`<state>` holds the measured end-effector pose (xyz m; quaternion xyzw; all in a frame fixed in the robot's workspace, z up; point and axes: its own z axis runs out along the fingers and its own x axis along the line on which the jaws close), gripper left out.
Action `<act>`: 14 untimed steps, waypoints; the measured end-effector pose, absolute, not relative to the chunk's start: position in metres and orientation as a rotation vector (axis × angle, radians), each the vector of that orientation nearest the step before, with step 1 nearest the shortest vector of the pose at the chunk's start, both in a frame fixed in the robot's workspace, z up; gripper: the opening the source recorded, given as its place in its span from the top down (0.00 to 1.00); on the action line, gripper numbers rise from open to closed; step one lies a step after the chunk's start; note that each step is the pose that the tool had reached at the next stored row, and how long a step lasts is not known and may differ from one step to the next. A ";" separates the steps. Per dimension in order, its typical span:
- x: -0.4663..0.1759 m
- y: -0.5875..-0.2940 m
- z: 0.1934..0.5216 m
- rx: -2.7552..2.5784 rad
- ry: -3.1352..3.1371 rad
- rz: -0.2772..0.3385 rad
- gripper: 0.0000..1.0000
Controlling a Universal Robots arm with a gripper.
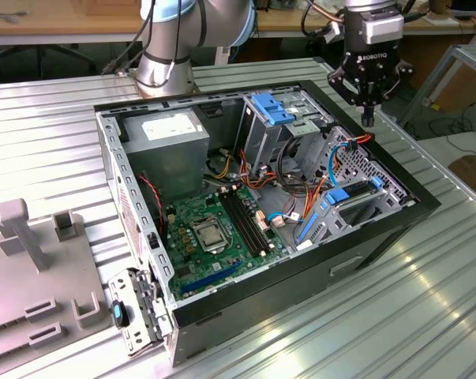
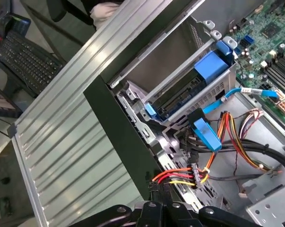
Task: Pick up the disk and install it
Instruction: 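Insert the first disk wire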
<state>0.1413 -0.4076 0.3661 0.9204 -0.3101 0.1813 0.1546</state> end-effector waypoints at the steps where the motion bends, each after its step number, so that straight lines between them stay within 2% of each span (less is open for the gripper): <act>1: 0.141 -0.407 0.366 2.623 -0.879 0.518 0.89; 9: 0.143 -0.398 0.364 2.571 -0.820 0.463 0.89; 14: 0.164 -0.393 0.362 2.550 -0.785 0.378 0.89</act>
